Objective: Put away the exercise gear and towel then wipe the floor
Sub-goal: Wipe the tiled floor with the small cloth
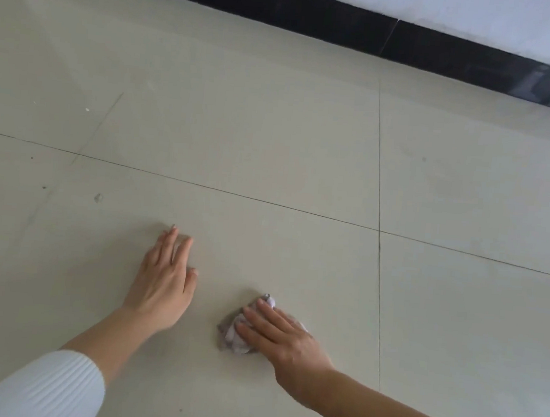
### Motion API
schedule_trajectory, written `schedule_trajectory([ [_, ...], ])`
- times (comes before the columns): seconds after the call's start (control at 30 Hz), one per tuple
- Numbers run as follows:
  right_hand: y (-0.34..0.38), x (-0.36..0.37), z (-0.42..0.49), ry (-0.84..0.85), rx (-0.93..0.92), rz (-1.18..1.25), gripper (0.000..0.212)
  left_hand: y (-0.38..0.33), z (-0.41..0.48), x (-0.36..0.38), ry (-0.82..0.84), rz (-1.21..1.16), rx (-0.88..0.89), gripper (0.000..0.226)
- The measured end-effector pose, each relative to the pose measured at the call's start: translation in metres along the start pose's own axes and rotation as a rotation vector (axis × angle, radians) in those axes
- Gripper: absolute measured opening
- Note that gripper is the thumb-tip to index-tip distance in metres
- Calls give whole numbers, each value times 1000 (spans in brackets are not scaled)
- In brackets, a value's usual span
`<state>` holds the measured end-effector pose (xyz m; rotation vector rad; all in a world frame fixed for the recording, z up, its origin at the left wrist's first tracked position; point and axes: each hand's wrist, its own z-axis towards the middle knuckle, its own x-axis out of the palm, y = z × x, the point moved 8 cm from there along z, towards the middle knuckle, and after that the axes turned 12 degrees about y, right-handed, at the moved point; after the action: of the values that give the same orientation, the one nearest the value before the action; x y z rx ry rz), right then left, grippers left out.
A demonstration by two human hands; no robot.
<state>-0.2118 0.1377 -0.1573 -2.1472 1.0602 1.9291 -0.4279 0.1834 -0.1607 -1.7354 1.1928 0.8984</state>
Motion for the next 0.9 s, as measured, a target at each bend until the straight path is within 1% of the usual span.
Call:
schedule_trajectory([
  [0.07,-2,-5,8,63,-146,-74,62,4,6,-4,-31,8,-25,65],
  [0.1,-12,-13,15,62,-166,-101,60,10,9,-7,-45,4,-54,64],
  [0.13,-29,-23,23,37,-135,-113,61,18,13,-8,-43,-2,-82,66],
  [0.17,-49,-36,34,-11,-58,-112,63,25,16,-8,-36,-7,-103,71],
  [0.2,-72,-52,44,-66,63,-100,66,32,19,-9,-31,0,-112,78],
  [0.27,-123,-78,61,-137,375,-48,75,38,24,-9,-27,40,-94,89],
  [0.3,-147,-87,67,-132,527,-2,78,37,25,-8,-27,48,-81,94],
  [0.37,-182,-105,78,-109,752,72,79,36,27,-8,-48,23,-72,99],
  [0.43,-202,-119,94,-123,883,163,78,38,28,-7,-64,23,-62,99],
  [0.5,-204,-121,120,-123,908,228,76,39,27,-8,-82,48,-44,96],
  [0.57,-187,-120,150,-118,829,244,74,40,26,-7,-80,64,-44,91],
  [0.6,-171,-118,164,-117,745,233,73,41,25,-7,-89,55,-45,87],
  [0.7,-97,-94,188,-94,378,176,76,47,28,-18,-179,2,-18,68],
  [0.77,-42,-71,180,-74,107,91,75,56,40,-33,-237,-3,-18,58],
  [0.83,-5,-44,162,51,-157,-5,68,67,61,-48,-280,-8,-68,55],
  [0.9,3,-34,148,173,-340,-52,61,71,85,-59,-300,7,-91,58],
])
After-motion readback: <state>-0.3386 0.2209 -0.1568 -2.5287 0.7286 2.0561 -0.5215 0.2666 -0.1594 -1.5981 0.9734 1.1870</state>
